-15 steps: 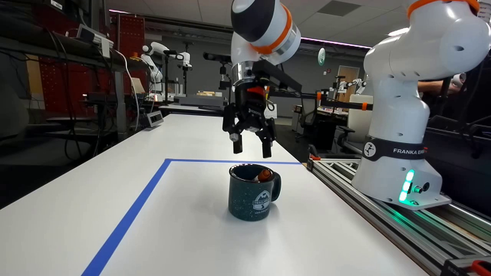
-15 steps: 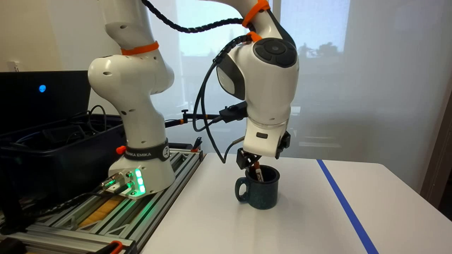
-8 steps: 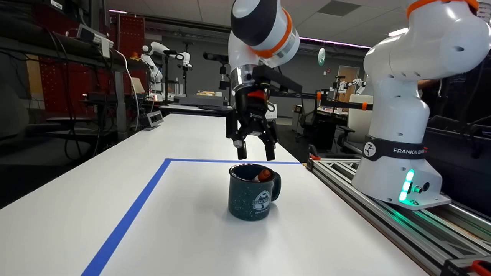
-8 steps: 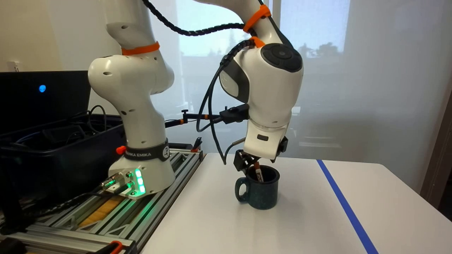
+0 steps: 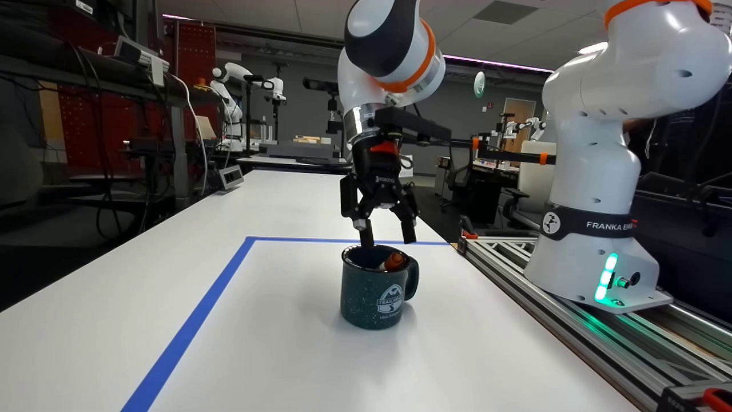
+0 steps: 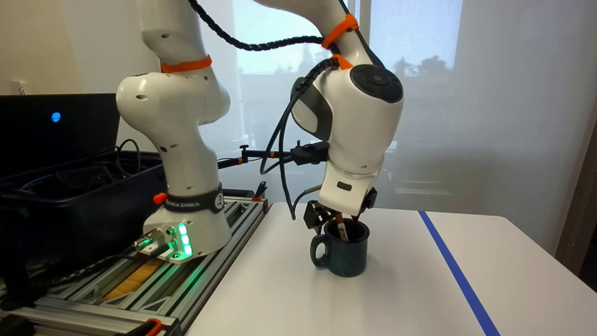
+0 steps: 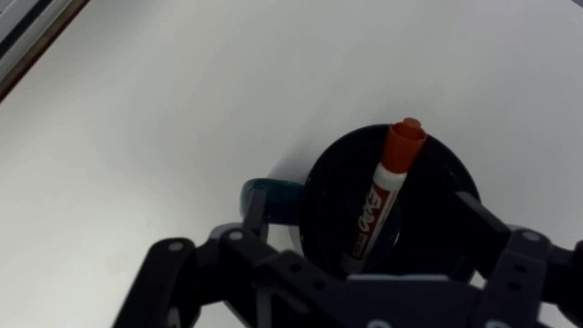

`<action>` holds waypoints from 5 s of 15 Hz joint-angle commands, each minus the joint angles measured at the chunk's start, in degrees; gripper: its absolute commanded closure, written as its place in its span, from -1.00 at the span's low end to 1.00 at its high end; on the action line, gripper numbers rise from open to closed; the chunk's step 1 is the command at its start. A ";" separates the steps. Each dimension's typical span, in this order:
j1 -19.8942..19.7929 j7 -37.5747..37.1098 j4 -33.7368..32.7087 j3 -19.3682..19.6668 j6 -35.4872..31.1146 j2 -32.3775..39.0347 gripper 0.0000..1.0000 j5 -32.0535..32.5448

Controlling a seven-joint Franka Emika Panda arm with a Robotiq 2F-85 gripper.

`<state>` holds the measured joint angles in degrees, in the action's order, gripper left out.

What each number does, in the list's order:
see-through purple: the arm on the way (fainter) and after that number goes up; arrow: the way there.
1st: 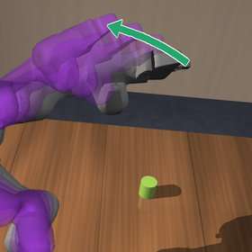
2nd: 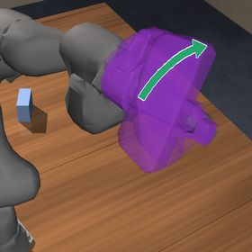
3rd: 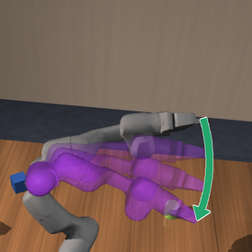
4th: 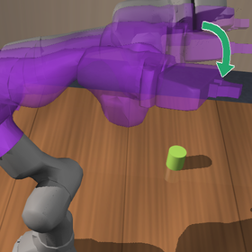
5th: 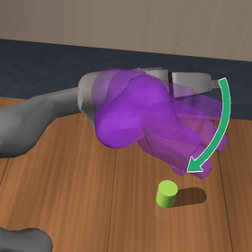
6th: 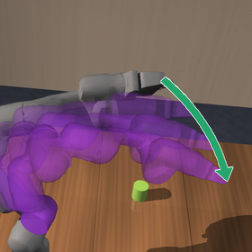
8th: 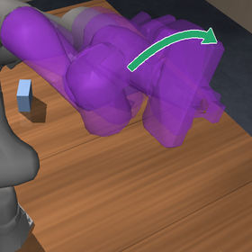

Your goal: Remove the marker from the mug

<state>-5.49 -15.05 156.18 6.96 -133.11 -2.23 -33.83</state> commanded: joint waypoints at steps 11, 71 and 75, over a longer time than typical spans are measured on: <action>-0.09 -10.55 -4.74 -0.92 6.42 1.80 -0.31 6.94; -3.58 -6.28 -19.10 -0.61 -12.14 22.84 0.90 -10.56; -3.37 -6.63 -21.02 -0.29 -11.45 24.88 0.10 -10.16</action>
<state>-8.45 -22.96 137.36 6.83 -145.12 19.96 -42.91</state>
